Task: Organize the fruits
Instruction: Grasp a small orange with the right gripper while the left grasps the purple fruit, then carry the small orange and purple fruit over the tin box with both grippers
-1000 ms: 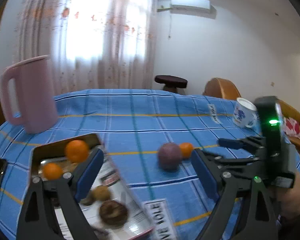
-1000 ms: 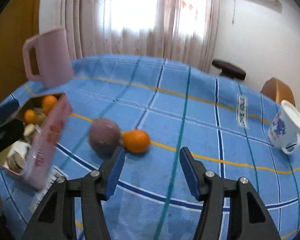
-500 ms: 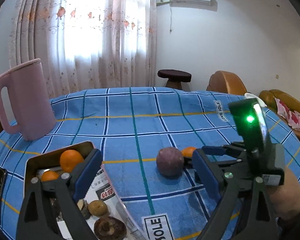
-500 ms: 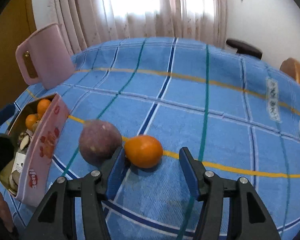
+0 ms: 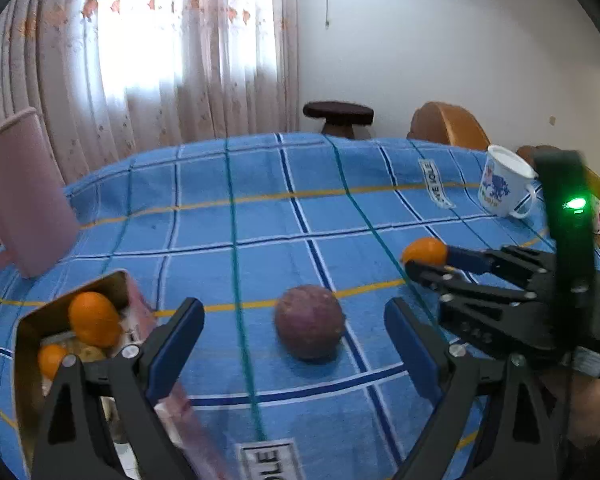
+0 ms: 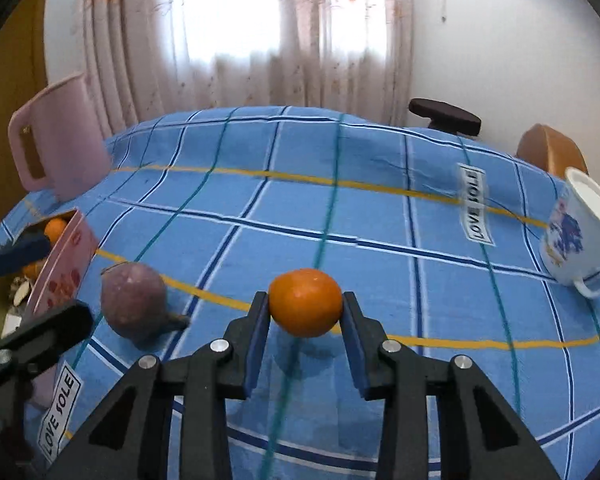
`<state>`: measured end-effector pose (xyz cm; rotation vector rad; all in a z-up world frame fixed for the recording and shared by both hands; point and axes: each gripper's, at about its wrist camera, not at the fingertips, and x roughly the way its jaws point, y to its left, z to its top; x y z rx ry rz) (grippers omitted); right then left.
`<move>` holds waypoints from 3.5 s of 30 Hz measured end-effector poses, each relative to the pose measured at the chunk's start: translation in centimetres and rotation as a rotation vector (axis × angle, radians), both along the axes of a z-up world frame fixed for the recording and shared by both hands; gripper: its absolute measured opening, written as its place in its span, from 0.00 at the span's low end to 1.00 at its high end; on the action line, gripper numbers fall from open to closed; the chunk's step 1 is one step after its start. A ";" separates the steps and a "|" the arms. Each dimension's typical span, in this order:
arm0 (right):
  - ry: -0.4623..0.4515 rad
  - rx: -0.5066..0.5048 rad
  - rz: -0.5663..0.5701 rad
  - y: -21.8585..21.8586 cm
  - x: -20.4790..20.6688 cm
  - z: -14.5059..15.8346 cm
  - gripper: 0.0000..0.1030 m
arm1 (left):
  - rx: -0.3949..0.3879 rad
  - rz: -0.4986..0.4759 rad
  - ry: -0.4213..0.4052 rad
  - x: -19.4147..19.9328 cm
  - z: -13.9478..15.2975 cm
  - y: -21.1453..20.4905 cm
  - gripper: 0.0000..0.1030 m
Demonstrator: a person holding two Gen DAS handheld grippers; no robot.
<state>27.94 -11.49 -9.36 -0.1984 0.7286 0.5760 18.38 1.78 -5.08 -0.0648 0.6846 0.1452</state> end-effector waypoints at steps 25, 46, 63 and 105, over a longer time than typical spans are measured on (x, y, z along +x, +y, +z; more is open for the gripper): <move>-0.144 0.126 0.045 -2.3 -2.6 2.1 0.36 | -0.097 0.017 0.056 2.4 -2.9 -1.0 0.48; -0.311 0.178 0.028 -3.6 -5.6 3.4 0.36 | -0.001 0.005 -0.183 -1.4 -0.3 -2.1 0.48; -0.397 0.191 0.024 -4.0 -7.7 3.8 0.36 | 0.033 0.004 -0.300 -4.1 0.5 -2.7 0.48; -0.326 0.266 0.106 -0.7 -11.1 4.2 0.36 | -0.011 0.020 -0.307 -8.8 0.7 1.4 0.48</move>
